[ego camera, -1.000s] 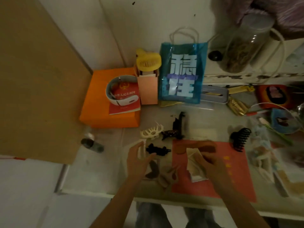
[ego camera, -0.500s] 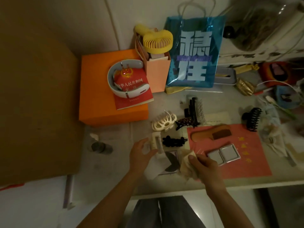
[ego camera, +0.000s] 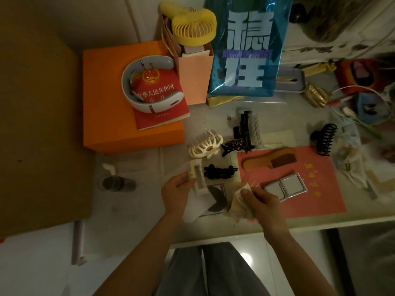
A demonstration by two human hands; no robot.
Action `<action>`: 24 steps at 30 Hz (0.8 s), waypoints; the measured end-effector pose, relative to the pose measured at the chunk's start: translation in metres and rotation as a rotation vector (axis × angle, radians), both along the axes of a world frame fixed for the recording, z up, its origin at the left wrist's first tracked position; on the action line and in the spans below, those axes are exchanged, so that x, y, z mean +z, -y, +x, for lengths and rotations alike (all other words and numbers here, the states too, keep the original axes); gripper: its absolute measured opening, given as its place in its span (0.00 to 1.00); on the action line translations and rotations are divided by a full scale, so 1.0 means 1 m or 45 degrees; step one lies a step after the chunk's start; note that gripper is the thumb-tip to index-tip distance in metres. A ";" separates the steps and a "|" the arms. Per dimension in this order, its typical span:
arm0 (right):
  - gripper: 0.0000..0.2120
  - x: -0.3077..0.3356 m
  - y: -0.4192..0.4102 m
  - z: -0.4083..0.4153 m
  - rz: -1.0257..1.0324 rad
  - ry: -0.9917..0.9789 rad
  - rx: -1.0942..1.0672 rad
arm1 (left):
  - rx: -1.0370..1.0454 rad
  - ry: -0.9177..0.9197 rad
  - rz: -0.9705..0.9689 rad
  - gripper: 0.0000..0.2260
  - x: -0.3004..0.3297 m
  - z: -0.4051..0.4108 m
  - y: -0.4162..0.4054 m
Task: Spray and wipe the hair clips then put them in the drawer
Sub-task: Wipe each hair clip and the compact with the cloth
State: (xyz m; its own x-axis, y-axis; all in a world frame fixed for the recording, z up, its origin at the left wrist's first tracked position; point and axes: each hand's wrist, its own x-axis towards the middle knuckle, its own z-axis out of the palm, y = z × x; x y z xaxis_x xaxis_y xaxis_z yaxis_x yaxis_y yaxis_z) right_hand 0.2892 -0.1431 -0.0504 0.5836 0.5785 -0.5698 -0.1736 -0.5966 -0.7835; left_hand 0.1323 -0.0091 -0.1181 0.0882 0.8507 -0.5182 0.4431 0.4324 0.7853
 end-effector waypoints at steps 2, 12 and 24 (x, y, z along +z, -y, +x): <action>0.10 -0.002 0.002 0.001 -0.013 -0.001 0.012 | 0.010 -0.014 -0.012 0.13 -0.001 0.000 0.001; 0.08 0.002 0.008 0.001 -0.004 0.004 0.042 | 0.092 -0.019 -0.033 0.07 0.014 -0.011 0.003; 0.10 0.042 -0.019 -0.018 0.180 -0.006 0.095 | 0.221 0.257 0.032 0.08 0.075 -0.023 -0.002</action>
